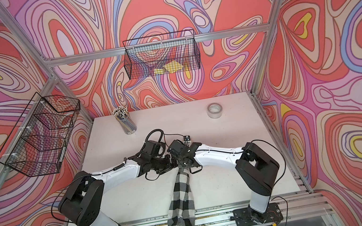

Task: Take off the watch
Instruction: Untie the watch from the hand.

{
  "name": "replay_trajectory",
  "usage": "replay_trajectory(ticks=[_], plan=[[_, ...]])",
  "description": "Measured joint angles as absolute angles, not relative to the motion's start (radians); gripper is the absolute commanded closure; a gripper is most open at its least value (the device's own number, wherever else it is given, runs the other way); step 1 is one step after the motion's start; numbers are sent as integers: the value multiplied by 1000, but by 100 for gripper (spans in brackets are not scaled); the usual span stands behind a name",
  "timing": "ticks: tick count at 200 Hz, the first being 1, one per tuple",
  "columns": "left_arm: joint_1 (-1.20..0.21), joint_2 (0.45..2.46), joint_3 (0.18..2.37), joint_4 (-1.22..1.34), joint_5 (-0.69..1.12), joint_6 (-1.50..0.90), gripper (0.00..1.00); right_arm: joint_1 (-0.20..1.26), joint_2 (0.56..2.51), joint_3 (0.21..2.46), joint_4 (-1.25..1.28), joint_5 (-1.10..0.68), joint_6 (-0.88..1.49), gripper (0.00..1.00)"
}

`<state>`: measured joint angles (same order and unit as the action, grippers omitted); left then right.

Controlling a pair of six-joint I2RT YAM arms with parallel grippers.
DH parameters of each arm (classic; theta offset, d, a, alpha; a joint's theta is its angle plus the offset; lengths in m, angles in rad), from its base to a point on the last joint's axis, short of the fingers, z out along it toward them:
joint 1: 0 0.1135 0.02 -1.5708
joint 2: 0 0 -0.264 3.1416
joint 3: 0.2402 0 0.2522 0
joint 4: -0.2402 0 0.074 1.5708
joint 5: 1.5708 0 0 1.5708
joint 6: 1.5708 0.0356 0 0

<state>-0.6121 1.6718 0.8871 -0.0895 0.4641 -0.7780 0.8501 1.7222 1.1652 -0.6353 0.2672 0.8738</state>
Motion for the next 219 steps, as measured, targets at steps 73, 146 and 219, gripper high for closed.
replay_trajectory(ticks=[73, 146, 219], plan=[[-622, 1719, 918, -133, 437, -761, 19, 836, 1709, 1151, -591, 221, 871, 100], [-620, 1696, 922, -195, 332, -752, 20, 795, 1708, 1144, -464, 80, 824, 100], [-622, 1713, 939, -221, 313, -757, 22, 677, 1571, 923, -344, 1, 851, 100]])
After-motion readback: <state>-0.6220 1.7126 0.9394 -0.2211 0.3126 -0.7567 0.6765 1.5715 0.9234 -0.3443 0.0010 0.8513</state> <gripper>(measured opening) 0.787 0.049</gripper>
